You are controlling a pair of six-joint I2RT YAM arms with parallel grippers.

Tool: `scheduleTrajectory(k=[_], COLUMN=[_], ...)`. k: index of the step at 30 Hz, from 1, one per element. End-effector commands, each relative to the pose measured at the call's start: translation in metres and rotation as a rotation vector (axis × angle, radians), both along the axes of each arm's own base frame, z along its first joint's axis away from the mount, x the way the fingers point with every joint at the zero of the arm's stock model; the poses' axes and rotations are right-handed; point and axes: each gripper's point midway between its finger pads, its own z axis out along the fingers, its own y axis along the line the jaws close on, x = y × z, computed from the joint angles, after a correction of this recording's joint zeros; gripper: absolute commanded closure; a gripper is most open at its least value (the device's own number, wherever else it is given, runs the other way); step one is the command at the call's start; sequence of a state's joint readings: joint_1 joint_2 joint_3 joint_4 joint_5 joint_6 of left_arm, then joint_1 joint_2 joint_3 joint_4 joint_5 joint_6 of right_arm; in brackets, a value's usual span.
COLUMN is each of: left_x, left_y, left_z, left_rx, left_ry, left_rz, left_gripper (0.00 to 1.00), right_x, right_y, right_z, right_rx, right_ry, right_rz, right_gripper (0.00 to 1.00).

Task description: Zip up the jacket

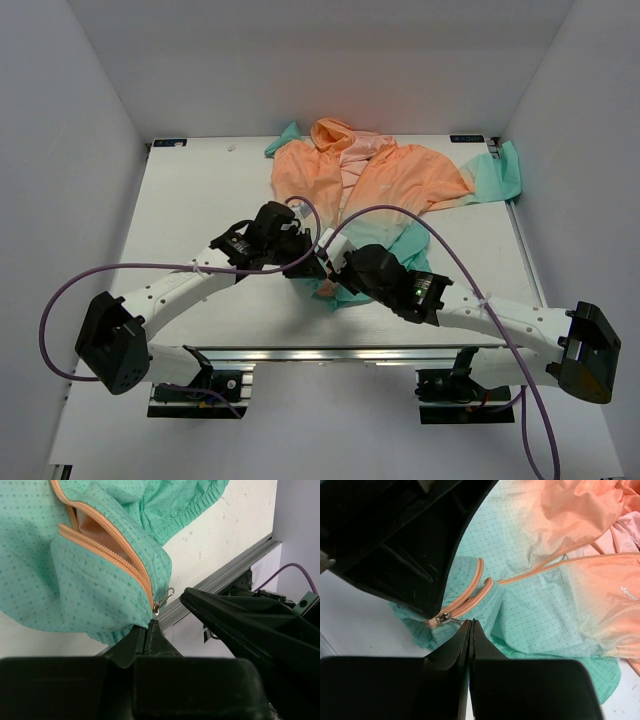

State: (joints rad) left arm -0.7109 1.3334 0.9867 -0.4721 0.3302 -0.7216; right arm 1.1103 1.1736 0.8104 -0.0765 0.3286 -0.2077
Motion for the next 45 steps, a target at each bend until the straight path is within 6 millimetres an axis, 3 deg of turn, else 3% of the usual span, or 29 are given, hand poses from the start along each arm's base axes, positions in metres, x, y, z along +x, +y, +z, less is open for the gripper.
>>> scheduleTrajectory(k=[1,6,10,18,21,32,36,45], left_x=[-0.010,-0.009,-0.008,-0.008,-0.007,-0.005,-0.005,-0.006], left_y=[0.001,0.001,0.000,0.004,0.004,0.004,0.004,0.004], left_z=[0.008,0.009,0.009,0.004,0.002,0.008,0.011,0.011], left_rx=[-0.021,-0.020,-0.019,0.024,0.035,0.035,0.029,0.026], left_ry=[-0.018,-0.022,-0.031,-0.104,-0.112,-0.143,-0.150,-0.153], left_rz=[-0.053,-0.047,-0.052,-0.137,-0.150,-0.163,-0.166,-0.175], left_gripper=[1.00,1.00,1.00,1.00,1.00,1.00,1.00,1.00], right_x=[0.010,-0.014,-0.020,-0.023,-0.026,-0.020,-0.012,0.000], right_y=[0.011,0.021,0.012,-0.014,-0.010,0.014,0.016,0.018], right_z=[0.025,0.015,0.009,0.007,0.015,0.016,0.006,0.007], right_rx=[0.085,0.078,0.063,-0.010,0.048,0.101,0.065,0.083], right_ry=[-0.040,0.024,0.049,0.087,0.159,0.186,0.206,0.179], right_rz=[-0.027,0.123,0.118,0.183,0.277,0.397,0.376,0.367], right_gripper=[1.00,1.00,0.99,0.53,0.41,0.37,0.36,0.36])
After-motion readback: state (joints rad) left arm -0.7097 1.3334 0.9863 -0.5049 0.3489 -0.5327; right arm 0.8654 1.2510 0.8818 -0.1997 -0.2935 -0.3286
